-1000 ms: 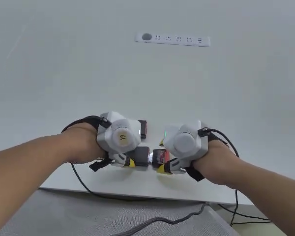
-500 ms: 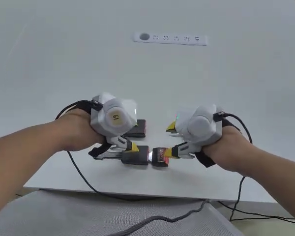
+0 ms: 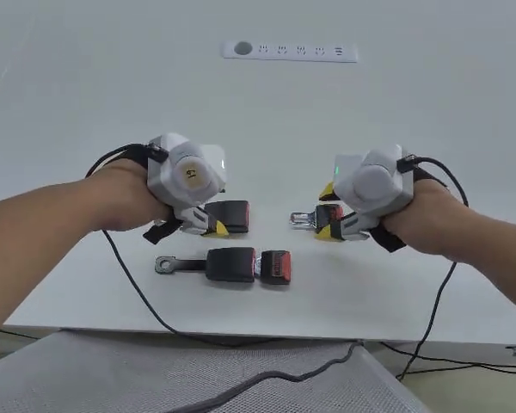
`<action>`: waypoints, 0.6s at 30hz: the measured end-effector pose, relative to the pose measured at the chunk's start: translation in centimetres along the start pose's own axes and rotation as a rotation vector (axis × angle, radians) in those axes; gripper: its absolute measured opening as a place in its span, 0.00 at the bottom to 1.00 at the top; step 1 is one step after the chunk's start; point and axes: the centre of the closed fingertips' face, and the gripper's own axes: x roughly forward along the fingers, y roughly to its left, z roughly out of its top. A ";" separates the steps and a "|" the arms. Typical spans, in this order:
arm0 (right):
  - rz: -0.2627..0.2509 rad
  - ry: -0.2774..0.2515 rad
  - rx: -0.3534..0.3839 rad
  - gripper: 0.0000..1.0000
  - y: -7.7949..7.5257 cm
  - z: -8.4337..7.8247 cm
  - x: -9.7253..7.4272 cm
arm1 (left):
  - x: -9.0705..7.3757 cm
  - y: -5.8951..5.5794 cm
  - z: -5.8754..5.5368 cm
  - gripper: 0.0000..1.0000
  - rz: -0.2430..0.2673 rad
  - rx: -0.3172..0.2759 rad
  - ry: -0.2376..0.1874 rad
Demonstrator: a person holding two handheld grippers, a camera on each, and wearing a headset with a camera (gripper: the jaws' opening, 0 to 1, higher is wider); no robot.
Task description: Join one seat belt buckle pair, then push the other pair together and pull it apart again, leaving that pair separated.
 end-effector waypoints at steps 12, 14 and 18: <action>0.034 0.046 -0.027 0.35 -0.1 -2.3 1.0 | 1.6 -0.8 -1.0 0.43 -0.059 0.034 0.047; 0.041 0.051 -0.034 0.35 -0.1 -2.5 1.3 | 1.8 -0.8 -1.0 0.43 -0.066 0.026 0.048; 0.048 0.052 -0.042 0.34 -0.1 -2.6 1.5 | 2.1 -0.8 -1.3 0.42 -0.075 0.031 0.058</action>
